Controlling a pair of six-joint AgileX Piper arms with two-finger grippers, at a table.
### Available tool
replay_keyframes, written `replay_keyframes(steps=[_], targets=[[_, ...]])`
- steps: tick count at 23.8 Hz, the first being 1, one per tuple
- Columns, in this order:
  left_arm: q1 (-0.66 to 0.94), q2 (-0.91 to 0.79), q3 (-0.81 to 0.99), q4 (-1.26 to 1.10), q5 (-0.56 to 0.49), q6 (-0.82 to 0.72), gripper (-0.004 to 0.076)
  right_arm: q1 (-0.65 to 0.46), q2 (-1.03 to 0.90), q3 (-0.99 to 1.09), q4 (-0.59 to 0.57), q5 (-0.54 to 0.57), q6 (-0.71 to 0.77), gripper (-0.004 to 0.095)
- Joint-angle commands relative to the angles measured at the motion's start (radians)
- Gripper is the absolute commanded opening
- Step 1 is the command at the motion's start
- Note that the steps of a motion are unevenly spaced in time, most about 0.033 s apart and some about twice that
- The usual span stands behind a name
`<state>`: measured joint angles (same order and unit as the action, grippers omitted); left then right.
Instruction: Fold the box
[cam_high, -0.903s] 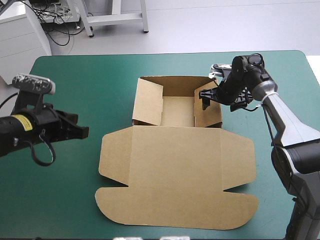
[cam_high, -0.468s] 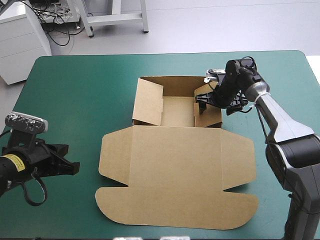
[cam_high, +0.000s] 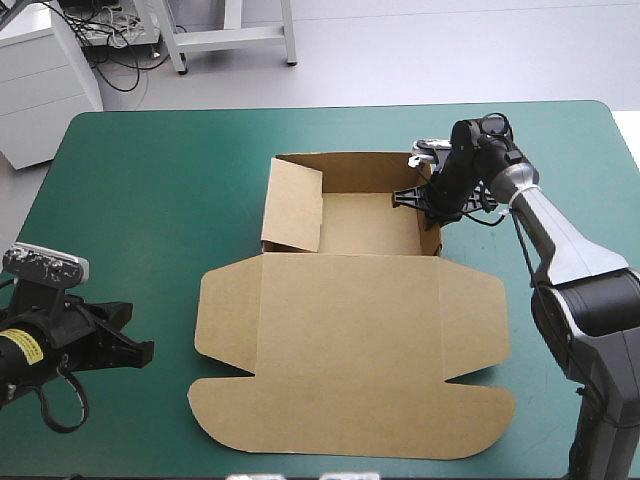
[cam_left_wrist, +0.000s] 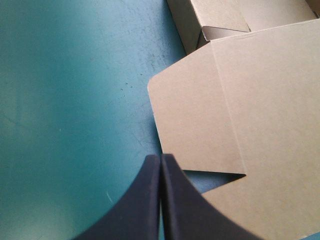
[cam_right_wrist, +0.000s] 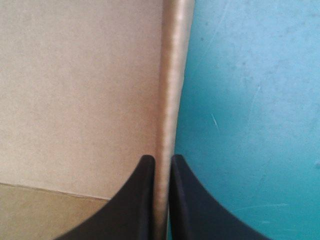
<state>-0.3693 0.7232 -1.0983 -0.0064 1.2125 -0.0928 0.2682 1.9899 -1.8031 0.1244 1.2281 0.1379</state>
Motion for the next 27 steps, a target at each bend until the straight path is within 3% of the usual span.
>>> replay_keyframes(steps=[1,9,14,18,21,27], targets=[[-0.004,0.001,-0.021,-0.003,-0.058,-0.003,-0.0032,0.002,-0.054,-0.027,0.01,0.019,-0.019,-0.0004],[-0.004,0.001,-0.021,-0.003,-0.058,-0.003,-0.0032,-0.009,-0.073,-0.087,0.004,0.019,-0.019,-0.0006],[-0.004,0.001,-0.021,0.006,-0.058,-0.003,-0.0032,-0.1,-0.116,-0.244,0.01,0.019,-0.035,-0.0015],[-0.004,0.001,-0.021,0.022,-0.058,-0.003,-0.0032,-0.301,-0.183,-0.364,0.014,0.019,-0.038,-0.0023],[-0.004,0.001,-0.021,0.044,-0.058,-0.005,-0.0032,-0.494,-0.204,-0.367,0.011,0.019,-0.09,-0.0023],[-0.004,0.001,-0.021,0.06,-0.058,-0.005,-0.0032,-0.756,-0.169,-0.367,0.004,0.019,-0.138,-0.0023]])
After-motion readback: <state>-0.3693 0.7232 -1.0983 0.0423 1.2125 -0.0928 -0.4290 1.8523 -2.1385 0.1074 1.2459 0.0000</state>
